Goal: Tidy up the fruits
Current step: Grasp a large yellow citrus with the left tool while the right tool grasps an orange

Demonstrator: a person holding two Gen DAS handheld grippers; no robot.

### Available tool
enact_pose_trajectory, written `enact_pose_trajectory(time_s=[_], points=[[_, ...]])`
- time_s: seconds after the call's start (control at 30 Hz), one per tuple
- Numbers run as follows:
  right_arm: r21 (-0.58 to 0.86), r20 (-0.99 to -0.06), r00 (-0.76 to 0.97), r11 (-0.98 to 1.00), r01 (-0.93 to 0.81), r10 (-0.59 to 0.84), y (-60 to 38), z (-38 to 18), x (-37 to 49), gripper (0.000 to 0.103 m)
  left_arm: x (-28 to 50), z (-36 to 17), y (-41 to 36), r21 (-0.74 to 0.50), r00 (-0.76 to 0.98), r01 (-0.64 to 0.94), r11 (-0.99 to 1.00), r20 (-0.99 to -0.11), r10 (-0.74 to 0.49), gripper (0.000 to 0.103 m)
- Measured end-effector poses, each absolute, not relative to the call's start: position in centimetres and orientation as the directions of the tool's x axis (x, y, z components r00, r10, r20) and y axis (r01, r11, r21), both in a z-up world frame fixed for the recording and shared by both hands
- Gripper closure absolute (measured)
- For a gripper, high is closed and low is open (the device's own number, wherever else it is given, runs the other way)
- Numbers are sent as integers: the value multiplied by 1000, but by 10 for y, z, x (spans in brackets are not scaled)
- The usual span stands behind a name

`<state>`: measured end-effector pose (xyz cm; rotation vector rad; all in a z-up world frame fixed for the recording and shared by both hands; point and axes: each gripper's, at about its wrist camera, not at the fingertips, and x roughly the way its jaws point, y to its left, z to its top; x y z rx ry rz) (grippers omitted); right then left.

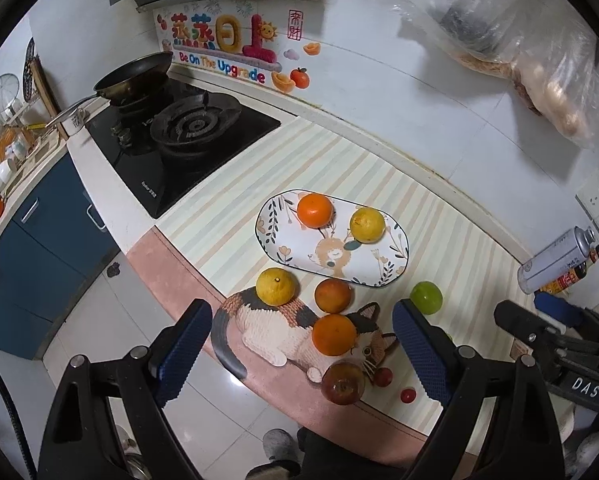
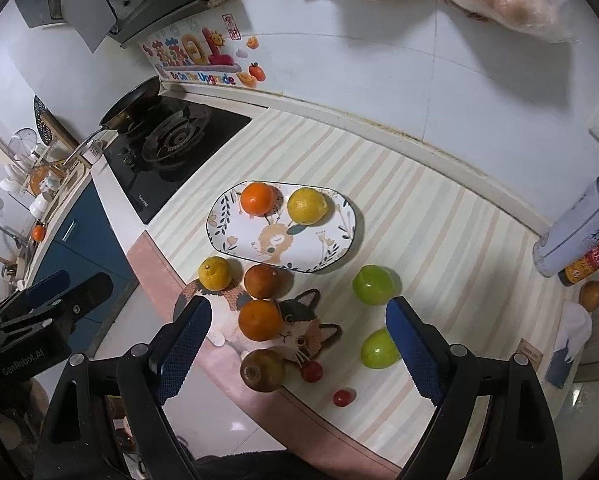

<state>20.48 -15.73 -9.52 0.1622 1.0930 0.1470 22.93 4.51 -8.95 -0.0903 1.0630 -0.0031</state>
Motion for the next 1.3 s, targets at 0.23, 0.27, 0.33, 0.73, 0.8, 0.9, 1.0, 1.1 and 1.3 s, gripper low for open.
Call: enact_pose_trajectory(time_s=[0.23, 0.27, 0.33, 0.73, 0.8, 0.9, 1.0, 1.1, 1.3], points=[[233, -904, 366, 972, -13, 222, -152, -145, 234, 12, 257, -120, 57, -25, 454, -78, 997, -891, 13, 0], [243, -910, 345, 970, -6, 230, -151, -157, 240, 12, 262, -127, 60, -12, 441, -87, 996, -897, 28, 0], [261, -921, 301, 965, 7, 247, -149, -181, 251, 12, 273, -143, 66, 28, 404, -105, 994, -912, 68, 0], [342, -939, 56, 939, 46, 339, -105, -312, 293, 12, 328, -235, 91, 116, 203, -112, 987, -969, 137, 0], [339, -941, 29, 940, 40, 338, -96, -326, 295, 12, 337, -250, 88, 128, 174, -95, 987, -974, 143, 0], [332, -943, -11, 943, 13, 332, -77, -343, 296, 12, 345, -268, 88, 138, 128, -80, 987, -981, 147, 0], [320, -947, -38, 947, -15, 320, -59, -356, 296, 15, 350, -281, 85, 143, 97, -61, 988, -984, 149, 0], [289, -957, -38, 955, -60, 287, -44, -361, 297, 25, 354, -291, 81, 142, 69, -44, 989, -987, 145, 1], [255, -967, -34, 962, -102, 253, -42, -353, 293, 35, 363, -307, 72, 106, 33, -16, 994, -994, 107, 1]])
